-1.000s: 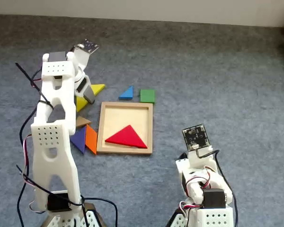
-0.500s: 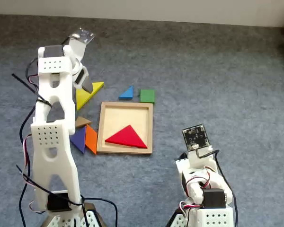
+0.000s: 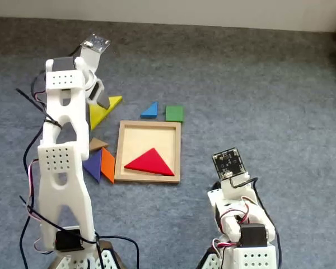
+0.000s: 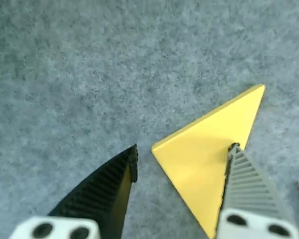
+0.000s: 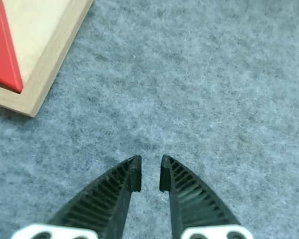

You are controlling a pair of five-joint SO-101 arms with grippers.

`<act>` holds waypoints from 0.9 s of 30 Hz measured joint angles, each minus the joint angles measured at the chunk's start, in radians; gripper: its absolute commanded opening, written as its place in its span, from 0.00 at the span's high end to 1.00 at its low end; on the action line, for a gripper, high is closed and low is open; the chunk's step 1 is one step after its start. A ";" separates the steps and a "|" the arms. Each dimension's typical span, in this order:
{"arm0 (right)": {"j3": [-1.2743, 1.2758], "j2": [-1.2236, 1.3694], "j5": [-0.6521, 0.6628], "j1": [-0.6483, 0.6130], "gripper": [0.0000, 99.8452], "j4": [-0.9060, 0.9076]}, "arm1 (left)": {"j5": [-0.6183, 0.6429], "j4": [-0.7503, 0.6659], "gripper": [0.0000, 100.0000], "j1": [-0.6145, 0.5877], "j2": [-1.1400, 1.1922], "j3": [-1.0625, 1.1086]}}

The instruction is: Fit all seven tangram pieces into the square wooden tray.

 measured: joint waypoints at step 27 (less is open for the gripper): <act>0.000 0.000 0.005 0.000 0.92 0.000 | -0.092 0.081 0.81 0.078 0.061 -0.020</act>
